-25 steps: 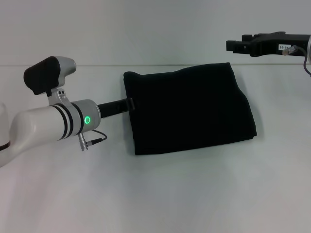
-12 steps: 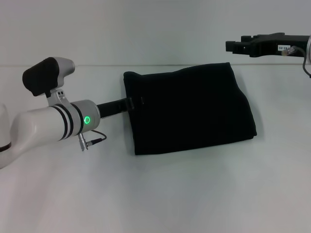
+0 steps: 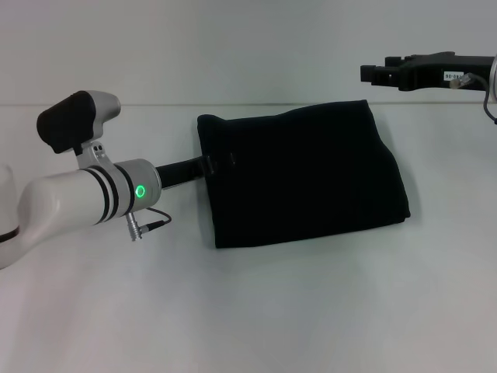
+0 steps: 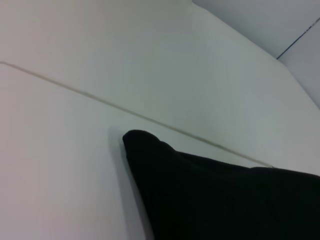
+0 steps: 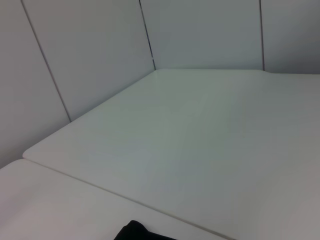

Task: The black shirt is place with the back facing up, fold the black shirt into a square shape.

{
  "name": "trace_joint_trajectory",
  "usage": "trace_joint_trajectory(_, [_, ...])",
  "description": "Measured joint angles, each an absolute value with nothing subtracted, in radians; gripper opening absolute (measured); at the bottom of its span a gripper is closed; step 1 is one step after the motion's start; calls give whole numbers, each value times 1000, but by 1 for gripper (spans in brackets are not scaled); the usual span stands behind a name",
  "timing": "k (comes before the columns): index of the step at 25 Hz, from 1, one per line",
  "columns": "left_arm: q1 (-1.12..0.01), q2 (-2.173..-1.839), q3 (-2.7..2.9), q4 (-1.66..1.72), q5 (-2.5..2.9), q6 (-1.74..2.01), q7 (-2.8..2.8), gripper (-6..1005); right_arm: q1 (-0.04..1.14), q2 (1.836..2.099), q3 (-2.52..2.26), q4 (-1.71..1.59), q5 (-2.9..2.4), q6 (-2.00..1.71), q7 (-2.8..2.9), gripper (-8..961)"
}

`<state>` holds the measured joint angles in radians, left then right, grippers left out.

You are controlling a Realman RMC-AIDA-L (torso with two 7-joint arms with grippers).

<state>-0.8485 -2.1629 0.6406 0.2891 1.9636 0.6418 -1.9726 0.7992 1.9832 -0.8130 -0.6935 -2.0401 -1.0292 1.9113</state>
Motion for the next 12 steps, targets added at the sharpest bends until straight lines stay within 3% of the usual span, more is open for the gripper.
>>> trace_joint_trajectory(12, [-865,-2161,674,288,1968,665,-1969,780,800,1983,-813,-698,-2040,-1029,1910,601])
